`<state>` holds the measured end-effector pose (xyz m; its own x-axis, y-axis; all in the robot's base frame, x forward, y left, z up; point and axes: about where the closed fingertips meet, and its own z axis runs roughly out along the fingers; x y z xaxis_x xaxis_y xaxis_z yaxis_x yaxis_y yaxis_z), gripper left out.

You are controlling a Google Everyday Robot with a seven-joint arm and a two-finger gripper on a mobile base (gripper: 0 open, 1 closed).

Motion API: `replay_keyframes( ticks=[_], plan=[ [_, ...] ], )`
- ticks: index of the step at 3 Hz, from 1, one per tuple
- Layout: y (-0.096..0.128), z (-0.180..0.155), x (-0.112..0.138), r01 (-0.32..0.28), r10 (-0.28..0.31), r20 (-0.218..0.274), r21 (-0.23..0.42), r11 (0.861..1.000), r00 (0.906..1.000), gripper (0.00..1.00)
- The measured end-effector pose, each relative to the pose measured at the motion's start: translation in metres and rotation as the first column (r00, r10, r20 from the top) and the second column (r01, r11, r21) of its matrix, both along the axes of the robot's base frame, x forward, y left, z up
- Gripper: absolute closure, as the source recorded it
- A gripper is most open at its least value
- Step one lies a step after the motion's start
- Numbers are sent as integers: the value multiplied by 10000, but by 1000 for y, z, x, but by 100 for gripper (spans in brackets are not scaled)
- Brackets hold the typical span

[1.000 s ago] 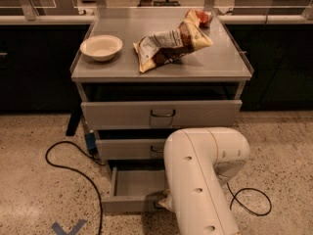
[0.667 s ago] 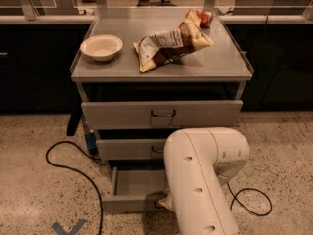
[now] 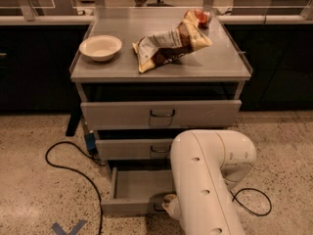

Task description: Open bottom drawer

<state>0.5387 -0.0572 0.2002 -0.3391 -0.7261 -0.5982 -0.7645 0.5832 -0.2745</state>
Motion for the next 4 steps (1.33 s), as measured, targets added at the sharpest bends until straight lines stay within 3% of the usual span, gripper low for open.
replay_keyframes(
  ticks=[1, 2, 3, 4],
  plan=[
    [0, 4, 0, 0, 0, 0, 0, 10000, 10000, 100],
    [-8, 12, -39, -165, 156, 280, 318, 9994, 9995, 100],
    [-28, 23, -142, -581, 514, 613, 1131, 9919, 9968, 100],
    [-36, 39, -160, -667, 505, 1064, 1548, 9857, 9930, 100]
  ],
)
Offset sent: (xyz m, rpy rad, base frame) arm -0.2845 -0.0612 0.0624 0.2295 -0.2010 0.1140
